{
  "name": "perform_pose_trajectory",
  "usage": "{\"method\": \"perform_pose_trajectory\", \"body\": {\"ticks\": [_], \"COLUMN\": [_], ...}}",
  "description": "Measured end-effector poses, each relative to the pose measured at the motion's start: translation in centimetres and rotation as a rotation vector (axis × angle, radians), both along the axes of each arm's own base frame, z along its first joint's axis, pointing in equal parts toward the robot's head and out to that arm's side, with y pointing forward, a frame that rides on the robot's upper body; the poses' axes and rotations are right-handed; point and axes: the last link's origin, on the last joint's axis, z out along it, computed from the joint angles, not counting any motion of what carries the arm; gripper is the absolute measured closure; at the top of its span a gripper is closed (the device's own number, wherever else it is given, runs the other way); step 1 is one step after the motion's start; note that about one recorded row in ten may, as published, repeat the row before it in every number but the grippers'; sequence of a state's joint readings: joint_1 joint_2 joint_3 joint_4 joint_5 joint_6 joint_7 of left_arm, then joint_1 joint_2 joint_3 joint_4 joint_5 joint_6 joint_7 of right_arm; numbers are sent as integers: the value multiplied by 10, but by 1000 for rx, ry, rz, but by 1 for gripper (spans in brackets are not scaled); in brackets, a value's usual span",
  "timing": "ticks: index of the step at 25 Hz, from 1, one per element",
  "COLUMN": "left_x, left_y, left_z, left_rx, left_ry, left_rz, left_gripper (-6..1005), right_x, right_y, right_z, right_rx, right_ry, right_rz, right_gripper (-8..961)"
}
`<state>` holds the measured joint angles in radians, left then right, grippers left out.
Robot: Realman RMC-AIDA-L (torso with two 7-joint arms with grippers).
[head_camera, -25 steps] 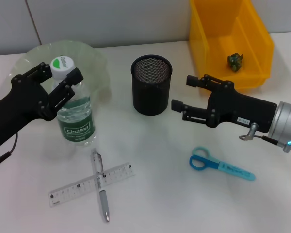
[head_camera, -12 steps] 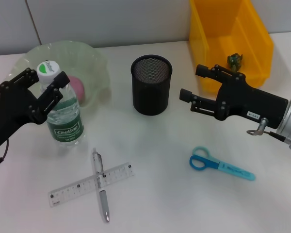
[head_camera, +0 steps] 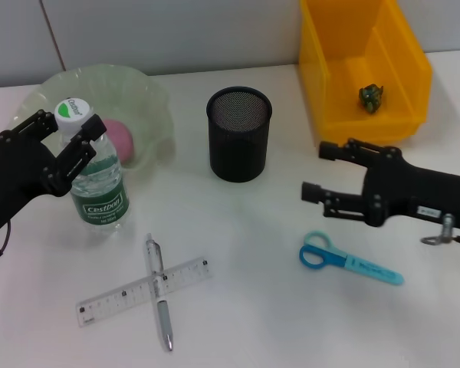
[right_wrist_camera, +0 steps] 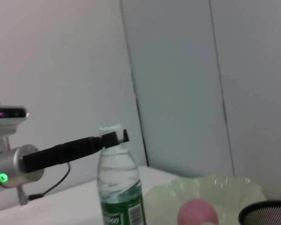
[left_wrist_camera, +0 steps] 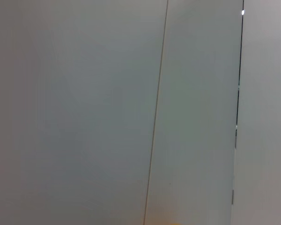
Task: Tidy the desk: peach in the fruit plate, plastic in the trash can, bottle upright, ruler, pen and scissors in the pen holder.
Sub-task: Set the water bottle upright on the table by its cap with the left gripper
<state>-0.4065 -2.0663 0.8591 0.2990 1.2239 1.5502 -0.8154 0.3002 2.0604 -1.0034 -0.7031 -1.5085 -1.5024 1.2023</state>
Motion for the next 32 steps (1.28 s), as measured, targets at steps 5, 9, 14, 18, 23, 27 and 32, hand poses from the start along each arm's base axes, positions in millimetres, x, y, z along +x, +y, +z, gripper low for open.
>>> {"method": "perform_pose_trajectory", "body": {"ticks": [5, 9, 14, 18, 23, 27, 32], "left_x": [-1, -2, -2, -2, -2, -5, -10], "left_y": [1, 2, 2, 2, 2, 2, -1], "left_z": [-1, -3, -4, -5, -7, -10, -10], "left_rx": [8, 7, 7, 4, 9, 26, 39], "left_ry": [13, 20, 19, 17, 27, 49, 49], "left_rz": [6, 17, 19, 22, 23, 35, 53], "left_gripper": [450, 448, 445, 443, 440, 438, 435], "right_x": [1, 5, 11, 14, 17, 17, 18], "right_y": [-6, -6, -9, -13, -17, -18, -18], "right_z": [18, 27, 31, 38, 44, 44, 44], "right_rx": [-127, -252, -278, -253, -235, -236, -236], "right_ry": [-88, -195, -230, -219, -211, -211, -211], "right_rz": [-31, -79, -99, -109, -113, -110, -111], "right_gripper": [144, 144, 144, 144, 144, 144, 144]}}
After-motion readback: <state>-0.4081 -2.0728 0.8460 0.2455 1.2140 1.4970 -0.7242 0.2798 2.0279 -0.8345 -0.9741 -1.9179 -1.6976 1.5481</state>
